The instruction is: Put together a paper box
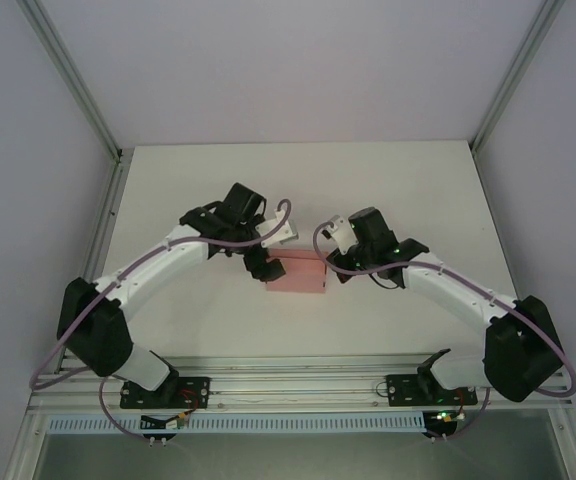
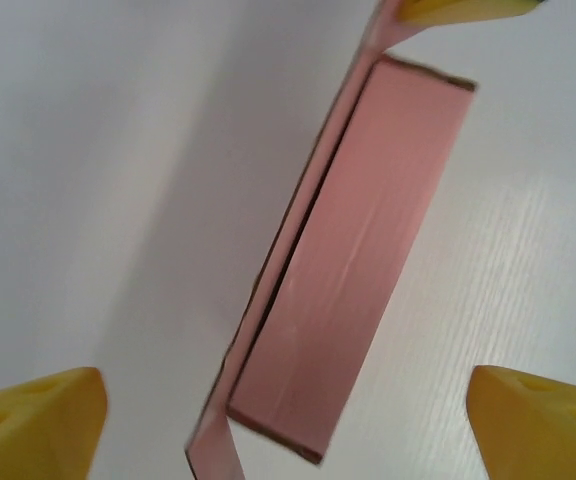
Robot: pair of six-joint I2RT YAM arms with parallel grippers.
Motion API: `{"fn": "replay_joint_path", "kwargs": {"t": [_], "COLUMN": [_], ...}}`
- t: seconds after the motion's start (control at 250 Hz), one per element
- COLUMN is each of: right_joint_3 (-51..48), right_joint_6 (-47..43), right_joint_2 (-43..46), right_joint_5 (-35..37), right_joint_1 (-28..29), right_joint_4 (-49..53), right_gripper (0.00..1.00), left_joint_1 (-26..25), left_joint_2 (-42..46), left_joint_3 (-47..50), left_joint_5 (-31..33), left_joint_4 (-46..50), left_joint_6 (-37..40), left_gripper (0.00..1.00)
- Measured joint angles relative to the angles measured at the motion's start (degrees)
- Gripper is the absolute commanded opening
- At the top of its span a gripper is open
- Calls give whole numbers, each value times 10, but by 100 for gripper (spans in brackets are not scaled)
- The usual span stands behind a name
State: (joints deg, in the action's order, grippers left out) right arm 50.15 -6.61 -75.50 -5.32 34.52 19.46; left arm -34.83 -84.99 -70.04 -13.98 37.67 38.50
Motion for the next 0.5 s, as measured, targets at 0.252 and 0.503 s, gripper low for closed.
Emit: {"fn": "replay_joint_path", "kwargs": {"t": [0.252, 0.503], "right_joint_3": [-4, -4], "right_joint_6": [1, 1], "right_joint_2": [11, 11], "right_joint_5": [0, 4], "right_joint_1": [3, 4], "right_joint_4": [-1, -1], "right_gripper": [0, 0], "left_joint_1": [0, 0], "left_joint_2": [10, -8], "left_joint_3": [36, 36], "left_joint_5": [55, 90], "left_joint_4": [-28, -37], "left_joint_6": [-78, -113], "left_gripper": [50, 46]}}
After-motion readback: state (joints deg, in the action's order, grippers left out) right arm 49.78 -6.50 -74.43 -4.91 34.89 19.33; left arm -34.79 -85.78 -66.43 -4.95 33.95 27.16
